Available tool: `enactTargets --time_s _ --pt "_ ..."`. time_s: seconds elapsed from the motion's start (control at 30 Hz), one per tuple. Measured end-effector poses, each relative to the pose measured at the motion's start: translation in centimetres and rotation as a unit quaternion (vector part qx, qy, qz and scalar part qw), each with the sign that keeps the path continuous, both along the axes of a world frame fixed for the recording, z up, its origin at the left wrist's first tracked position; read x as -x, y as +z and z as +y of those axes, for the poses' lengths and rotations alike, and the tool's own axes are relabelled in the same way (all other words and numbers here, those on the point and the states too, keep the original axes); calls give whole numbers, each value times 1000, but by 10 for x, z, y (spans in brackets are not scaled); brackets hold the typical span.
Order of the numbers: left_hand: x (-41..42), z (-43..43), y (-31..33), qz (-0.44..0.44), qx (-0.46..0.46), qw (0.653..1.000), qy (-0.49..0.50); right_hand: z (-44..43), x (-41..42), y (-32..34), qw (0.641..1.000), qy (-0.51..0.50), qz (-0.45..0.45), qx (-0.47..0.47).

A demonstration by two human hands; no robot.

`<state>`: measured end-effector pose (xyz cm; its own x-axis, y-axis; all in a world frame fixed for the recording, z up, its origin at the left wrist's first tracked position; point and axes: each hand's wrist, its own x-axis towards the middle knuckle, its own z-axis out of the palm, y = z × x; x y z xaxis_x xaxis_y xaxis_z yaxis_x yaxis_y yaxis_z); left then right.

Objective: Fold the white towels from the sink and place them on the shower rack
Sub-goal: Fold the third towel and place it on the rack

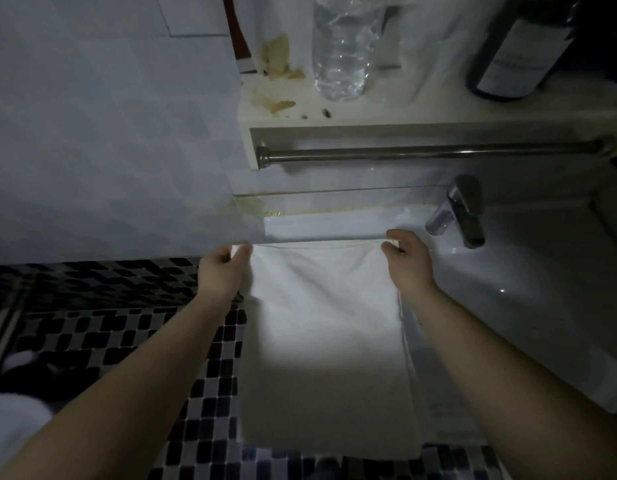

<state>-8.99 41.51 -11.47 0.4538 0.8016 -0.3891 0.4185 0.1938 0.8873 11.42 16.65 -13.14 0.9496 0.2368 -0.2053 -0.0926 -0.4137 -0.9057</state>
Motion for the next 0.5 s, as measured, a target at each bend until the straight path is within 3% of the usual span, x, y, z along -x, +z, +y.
enactTargets --time_s 0.2,0.33,0.5 --pt "-10 1 -32 104 81 989 -66 16 -17 -33 992 22 73 97" --pt "5 -8 -43 95 96 989 -52 4 -14 -46 970 41 169 170" --pt "16 -19 -37 39 28 988 -147 -7 -6 -46 977 70 93 176"
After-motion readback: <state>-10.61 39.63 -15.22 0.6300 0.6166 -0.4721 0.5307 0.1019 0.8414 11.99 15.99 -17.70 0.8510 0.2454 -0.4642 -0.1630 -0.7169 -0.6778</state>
